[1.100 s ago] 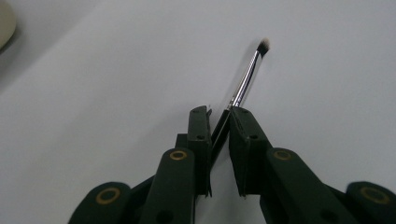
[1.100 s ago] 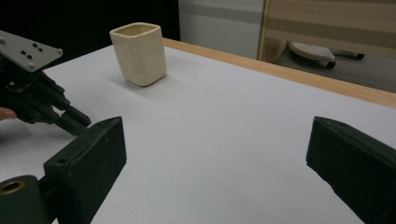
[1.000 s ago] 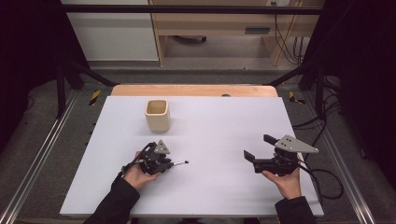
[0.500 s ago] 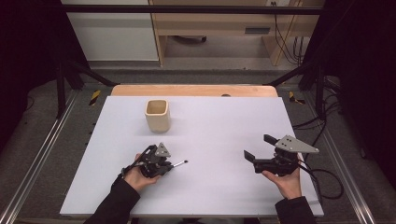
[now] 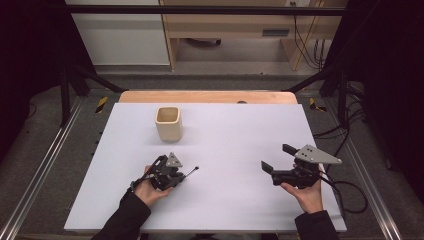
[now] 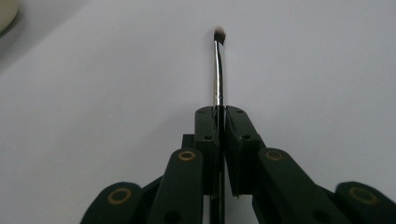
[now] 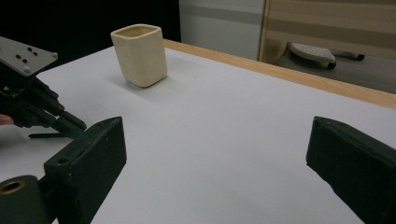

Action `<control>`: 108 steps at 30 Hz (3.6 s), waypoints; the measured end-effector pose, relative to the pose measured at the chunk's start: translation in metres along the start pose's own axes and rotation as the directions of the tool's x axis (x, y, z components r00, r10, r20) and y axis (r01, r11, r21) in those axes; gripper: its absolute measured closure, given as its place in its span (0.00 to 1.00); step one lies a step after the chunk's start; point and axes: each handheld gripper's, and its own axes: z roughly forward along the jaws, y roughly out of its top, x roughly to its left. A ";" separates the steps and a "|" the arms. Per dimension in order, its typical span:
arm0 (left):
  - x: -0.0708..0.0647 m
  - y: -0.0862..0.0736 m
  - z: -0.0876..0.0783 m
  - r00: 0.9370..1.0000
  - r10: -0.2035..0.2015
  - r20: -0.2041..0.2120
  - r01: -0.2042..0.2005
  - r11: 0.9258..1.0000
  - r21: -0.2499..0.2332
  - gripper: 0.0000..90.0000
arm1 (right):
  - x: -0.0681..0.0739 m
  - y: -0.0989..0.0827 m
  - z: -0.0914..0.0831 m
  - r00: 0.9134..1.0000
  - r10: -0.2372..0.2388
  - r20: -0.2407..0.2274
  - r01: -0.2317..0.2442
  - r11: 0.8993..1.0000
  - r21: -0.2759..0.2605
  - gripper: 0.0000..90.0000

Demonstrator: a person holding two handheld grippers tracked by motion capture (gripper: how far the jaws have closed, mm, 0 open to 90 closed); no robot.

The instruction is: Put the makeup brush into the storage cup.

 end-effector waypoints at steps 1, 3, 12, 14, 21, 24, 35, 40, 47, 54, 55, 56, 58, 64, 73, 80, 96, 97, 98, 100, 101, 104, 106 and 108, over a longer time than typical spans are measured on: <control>0.000 0.000 0.000 1.000 -0.001 0.001 0.001 1.000 0.003 0.93 | 0.000 0.000 0.000 1.000 0.000 0.000 0.000 1.000 0.000 0.06; 0.000 0.000 0.000 1.000 0.003 -0.001 -0.003 1.000 0.003 0.93 | 0.000 0.000 0.000 1.000 -0.001 0.000 0.001 1.000 0.000 0.06; 0.002 0.001 -0.002 1.000 0.010 -0.004 -0.010 1.000 -0.007 0.85 | 0.000 0.000 0.000 1.000 -0.001 0.001 0.001 1.000 0.002 0.06; 0.002 0.002 -0.005 1.000 0.005 -0.002 -0.005 1.000 -0.016 0.81 | 0.000 0.000 -0.001 1.000 -0.001 0.000 0.001 1.000 -0.003 0.06; 0.002 0.006 -0.017 1.000 -0.004 0.001 0.004 0.999 -0.051 0.59 | 0.000 0.001 -0.001 1.000 -0.001 0.002 0.001 1.000 -0.003 0.06; 0.003 0.010 -0.023 1.000 -0.002 0.008 0.003 0.999 -0.054 0.51 | 0.000 0.001 -0.001 1.000 -0.002 0.003 0.002 1.000 -0.001 0.06; 0.009 0.024 -0.030 1.000 -0.006 0.019 0.006 1.000 0.007 0.26 | 0.001 0.001 0.000 1.000 0.003 0.002 -0.003 1.000 0.003 0.06; 0.009 0.030 -0.031 1.000 0.009 0.001 -0.009 1.000 0.024 0.22 | 0.000 0.002 -0.003 1.000 0.001 0.003 -0.001 1.000 -0.002 0.06; 0.009 0.036 -0.021 0.999 0.047 -0.009 -0.046 0.994 0.102 0.23 | 0.000 0.001 -0.002 1.000 0.000 0.006 0.000 1.000 0.001 0.06; 0.007 0.034 -0.011 0.997 0.076 0.007 -0.077 0.984 0.164 0.39 | 0.001 0.001 -0.002 1.000 -0.003 0.007 0.003 1.000 0.002 0.06; 0.006 0.033 -0.010 0.997 0.083 0.005 -0.082 0.981 0.175 0.42 | 0.001 0.002 -0.002 1.000 -0.001 0.007 0.001 1.000 0.001 0.06; 0.006 0.033 -0.009 0.996 0.086 0.008 -0.086 0.980 0.180 0.44 | 0.001 0.002 -0.002 1.000 0.000 0.006 0.000 1.000 0.001 0.06; 0.006 0.033 -0.006 0.995 0.096 0.013 -0.097 0.976 0.197 0.49 | 0.001 0.001 -0.002 1.000 -0.003 0.005 0.003 1.000 0.004 0.06; 0.005 0.033 -0.003 0.996 0.088 0.017 -0.090 0.974 0.206 0.63 | 0.002 0.001 -0.001 1.000 -0.002 0.004 0.002 1.000 0.009 0.06; 0.002 0.031 0.004 0.995 0.093 0.038 -0.100 0.965 0.242 0.76 | 0.001 0.001 0.000 1.000 -0.004 -0.002 0.004 1.000 0.013 0.06; 0.001 0.032 0.005 0.996 0.077 0.052 -0.088 0.964 0.251 0.83 | 0.001 0.001 0.000 1.000 0.000 -0.007 0.000 1.000 0.014 0.06; -0.004 0.034 0.006 0.996 0.085 0.036 -0.092 0.955 0.281 0.93 | 0.001 0.001 -0.001 1.000 0.002 -0.007 -0.002 1.000 0.014 0.05; -0.005 0.034 0.006 0.996 0.082 0.036 -0.089 0.955 0.283 0.93 | 0.001 0.001 -0.001 1.000 0.004 -0.007 -0.004 1.000 0.013 0.05; -0.005 0.034 0.006 0.996 0.082 0.036 -0.089 0.955 0.283 0.93 | 0.001 0.001 -0.001 1.000 0.004 -0.007 -0.004 1.000 0.013 0.05; -0.005 0.034 0.005 0.995 0.091 0.034 -0.097 0.954 0.284 0.93 | 0.001 0.001 -0.001 1.000 0.003 -0.008 -0.003 1.000 0.014 0.05; -0.005 0.034 0.006 0.996 0.089 0.031 -0.094 0.955 0.282 0.93 | 0.001 0.001 -0.001 1.000 0.002 -0.008 -0.002 1.000 0.014 0.05; -0.005 0.034 0.005 0.995 0.097 0.034 -0.103 0.954 0.283 0.93 | 0.001 0.001 0.000 1.000 0.002 -0.009 -0.002 1.000 0.015 0.05; -0.005 0.034 0.005 0.994 0.101 0.032 -0.106 0.955 0.278 0.93 | 0.001 0.001 0.000 1.000 0.002 -0.009 -0.002 1.000 0.014 0.05; -0.005 0.034 0.005 0.995 0.096 0.037 -0.103 0.956 0.274 0.93 | 0.001 0.001 -0.001 1.000 0.001 -0.009 -0.001 1.000 0.014 0.05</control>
